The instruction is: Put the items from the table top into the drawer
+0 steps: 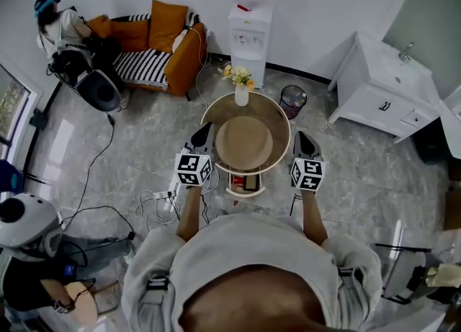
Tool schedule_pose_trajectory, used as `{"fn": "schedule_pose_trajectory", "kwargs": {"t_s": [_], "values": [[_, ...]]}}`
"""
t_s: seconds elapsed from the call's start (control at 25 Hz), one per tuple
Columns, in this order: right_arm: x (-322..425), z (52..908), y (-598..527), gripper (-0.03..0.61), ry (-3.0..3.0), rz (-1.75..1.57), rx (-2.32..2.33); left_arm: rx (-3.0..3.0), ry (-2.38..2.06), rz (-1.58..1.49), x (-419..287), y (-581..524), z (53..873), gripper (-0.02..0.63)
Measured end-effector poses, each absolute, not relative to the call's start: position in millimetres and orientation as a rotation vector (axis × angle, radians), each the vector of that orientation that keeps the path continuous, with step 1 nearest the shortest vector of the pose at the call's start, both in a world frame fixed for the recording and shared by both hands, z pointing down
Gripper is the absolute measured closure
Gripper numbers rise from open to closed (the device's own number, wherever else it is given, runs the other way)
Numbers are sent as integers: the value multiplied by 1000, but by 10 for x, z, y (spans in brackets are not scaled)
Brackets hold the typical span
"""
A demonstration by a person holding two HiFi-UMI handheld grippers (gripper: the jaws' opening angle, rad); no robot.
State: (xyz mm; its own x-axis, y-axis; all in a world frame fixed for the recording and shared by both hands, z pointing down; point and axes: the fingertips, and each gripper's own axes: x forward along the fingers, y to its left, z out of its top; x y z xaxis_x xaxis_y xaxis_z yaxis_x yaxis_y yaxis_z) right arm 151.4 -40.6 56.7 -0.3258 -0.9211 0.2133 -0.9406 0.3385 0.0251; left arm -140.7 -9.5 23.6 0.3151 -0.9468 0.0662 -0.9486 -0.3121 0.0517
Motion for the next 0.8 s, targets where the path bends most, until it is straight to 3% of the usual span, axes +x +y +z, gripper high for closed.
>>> {"fn": "schedule_pose_trajectory", "kwargs": {"t_s": [0.8], "values": [[1318,586,-467,555,-2412,158,1671,2466,-1783,29,-1488,-175,261,598]]}}
